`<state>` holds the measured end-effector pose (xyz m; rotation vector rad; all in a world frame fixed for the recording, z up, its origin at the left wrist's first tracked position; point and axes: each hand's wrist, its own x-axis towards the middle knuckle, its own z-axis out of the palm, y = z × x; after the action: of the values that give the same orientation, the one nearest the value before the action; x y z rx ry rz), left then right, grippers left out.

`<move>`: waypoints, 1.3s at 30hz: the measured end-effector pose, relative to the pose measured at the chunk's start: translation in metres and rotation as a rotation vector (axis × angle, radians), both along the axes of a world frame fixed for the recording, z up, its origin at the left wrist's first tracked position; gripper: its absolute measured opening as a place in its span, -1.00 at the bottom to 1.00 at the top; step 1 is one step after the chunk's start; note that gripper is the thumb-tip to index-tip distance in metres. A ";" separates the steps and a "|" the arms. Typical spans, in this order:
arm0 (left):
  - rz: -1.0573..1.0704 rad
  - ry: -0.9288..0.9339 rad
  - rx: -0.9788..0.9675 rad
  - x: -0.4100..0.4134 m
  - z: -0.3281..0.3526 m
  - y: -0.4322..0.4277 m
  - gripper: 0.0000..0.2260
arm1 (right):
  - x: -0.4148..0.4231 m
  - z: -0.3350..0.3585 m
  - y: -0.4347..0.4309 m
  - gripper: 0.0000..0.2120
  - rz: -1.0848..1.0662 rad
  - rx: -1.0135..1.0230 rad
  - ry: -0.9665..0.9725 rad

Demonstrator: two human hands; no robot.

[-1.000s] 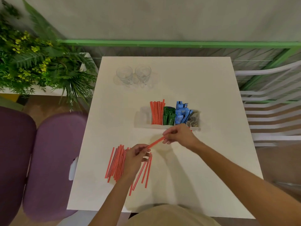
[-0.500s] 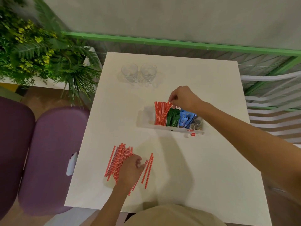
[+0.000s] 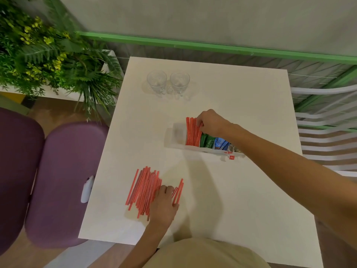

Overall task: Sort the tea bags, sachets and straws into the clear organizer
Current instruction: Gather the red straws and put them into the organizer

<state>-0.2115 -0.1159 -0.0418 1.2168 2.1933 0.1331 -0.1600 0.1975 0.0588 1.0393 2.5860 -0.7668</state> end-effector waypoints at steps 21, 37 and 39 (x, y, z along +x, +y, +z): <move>-0.090 0.052 -0.022 0.001 0.002 0.004 -0.89 | 0.087 -0.031 -0.117 -0.87 -0.103 -0.329 0.114; -0.350 0.164 0.057 0.007 0.004 -0.013 -0.85 | 0.101 -0.087 -0.222 -0.68 -0.012 -0.171 -0.009; -0.343 0.117 0.075 0.009 0.003 -0.017 -0.86 | 0.102 -0.089 -0.222 -0.68 0.017 -0.166 -0.008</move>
<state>-0.2026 -0.1329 -0.0384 1.6594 2.0552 0.0025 -0.0584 -0.0240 -0.0299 0.9668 2.4718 -0.9527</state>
